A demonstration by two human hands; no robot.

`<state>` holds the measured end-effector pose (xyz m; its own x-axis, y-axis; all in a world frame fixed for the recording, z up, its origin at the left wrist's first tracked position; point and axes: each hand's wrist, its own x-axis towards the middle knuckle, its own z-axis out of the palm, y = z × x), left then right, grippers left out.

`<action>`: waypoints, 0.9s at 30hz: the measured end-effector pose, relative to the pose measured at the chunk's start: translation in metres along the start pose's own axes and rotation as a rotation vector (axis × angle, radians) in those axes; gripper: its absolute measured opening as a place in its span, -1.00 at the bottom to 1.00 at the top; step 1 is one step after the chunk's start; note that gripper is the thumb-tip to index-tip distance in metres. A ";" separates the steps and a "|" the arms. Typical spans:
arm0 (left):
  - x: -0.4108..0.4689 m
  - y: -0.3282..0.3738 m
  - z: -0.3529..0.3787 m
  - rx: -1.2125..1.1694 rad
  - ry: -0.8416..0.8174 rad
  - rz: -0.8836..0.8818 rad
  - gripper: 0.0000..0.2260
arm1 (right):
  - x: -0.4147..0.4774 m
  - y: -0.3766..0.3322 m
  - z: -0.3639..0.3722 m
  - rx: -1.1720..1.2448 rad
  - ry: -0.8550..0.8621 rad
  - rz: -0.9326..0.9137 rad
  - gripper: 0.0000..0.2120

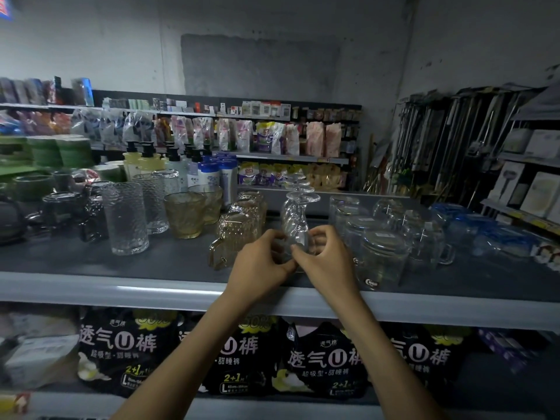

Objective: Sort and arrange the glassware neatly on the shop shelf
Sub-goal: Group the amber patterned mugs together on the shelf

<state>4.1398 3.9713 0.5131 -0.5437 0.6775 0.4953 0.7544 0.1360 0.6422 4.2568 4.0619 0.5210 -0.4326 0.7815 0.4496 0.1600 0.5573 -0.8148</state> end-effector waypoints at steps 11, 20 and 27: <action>-0.033 0.025 -0.028 0.313 0.081 0.124 -0.52 | -0.019 -0.001 -0.008 0.162 0.107 -0.041 -0.51; -0.044 -0.006 -0.080 0.275 0.284 0.016 -0.50 | -0.055 -0.039 0.016 0.060 0.039 -0.486 -0.77; -0.013 -0.049 -0.096 -0.095 0.024 -0.127 -0.46 | -0.029 -0.062 0.070 -0.146 -0.133 -0.368 -0.52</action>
<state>4.0746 3.8863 0.5317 -0.6418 0.6417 0.4199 0.6416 0.1494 0.7524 4.1970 3.9850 0.5324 -0.5936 0.4851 0.6422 0.0931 0.8340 -0.5439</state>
